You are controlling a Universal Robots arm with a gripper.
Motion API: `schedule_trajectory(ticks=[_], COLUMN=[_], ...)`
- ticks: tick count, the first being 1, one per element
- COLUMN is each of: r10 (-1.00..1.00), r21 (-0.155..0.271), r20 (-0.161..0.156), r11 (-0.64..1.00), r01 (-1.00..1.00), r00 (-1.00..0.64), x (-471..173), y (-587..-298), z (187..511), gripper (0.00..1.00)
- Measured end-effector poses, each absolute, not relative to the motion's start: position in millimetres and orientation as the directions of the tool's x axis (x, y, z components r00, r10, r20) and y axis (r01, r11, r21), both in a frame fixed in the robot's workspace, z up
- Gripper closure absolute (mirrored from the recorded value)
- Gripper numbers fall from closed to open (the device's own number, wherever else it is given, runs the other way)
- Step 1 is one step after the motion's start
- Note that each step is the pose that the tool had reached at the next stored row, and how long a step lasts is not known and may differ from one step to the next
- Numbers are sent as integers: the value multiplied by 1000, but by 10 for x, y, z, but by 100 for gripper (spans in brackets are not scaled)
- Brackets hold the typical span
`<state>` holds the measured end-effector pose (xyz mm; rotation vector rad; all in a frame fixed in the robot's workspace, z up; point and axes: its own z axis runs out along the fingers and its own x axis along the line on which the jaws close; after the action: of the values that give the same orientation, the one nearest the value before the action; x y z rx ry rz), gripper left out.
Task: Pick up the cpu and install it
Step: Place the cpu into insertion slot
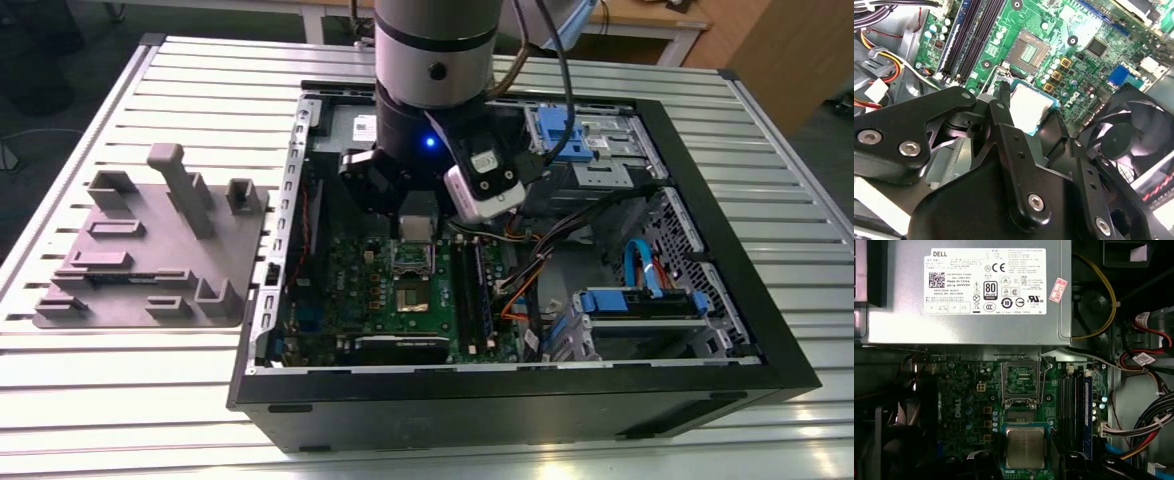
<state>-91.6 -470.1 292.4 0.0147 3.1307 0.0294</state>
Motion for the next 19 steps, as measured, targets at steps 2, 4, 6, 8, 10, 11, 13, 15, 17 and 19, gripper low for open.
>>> schedule_trajectory(ticks=[2,4,6,8,10,11,13,15,17,19], r10=[3,0,-1,-2,-2,-2,-3,-2,-2,-2], r21=[19,19,19,19,19,19,19,19,19,19], r20=[-11,-11,-11,-11,-11,-11,-10,-10,-11,-10], r11=[1000,1000,1000,1000,1000,1000,1000,1000,1000,1000], r01=[3,0,-1,-2,-2,-3,-3,-3,-3,-2], r00=[-1000,-1000,-1000,-1000,-1000,-1000,-1000,-1000,-1000,-1000], x=[-916,-916,-916,-917,-916,-916,-915,-914,-908,-900], y=[-4701,-4701,-4701,-4702,-4702,-4703,-4714,-4751,-4762,-4767], z=[2886,2850,2815,2777,2741,2723,2687,2650,2613,2578], gripper=[53,53,53,53,53,53,53,53,53,53])
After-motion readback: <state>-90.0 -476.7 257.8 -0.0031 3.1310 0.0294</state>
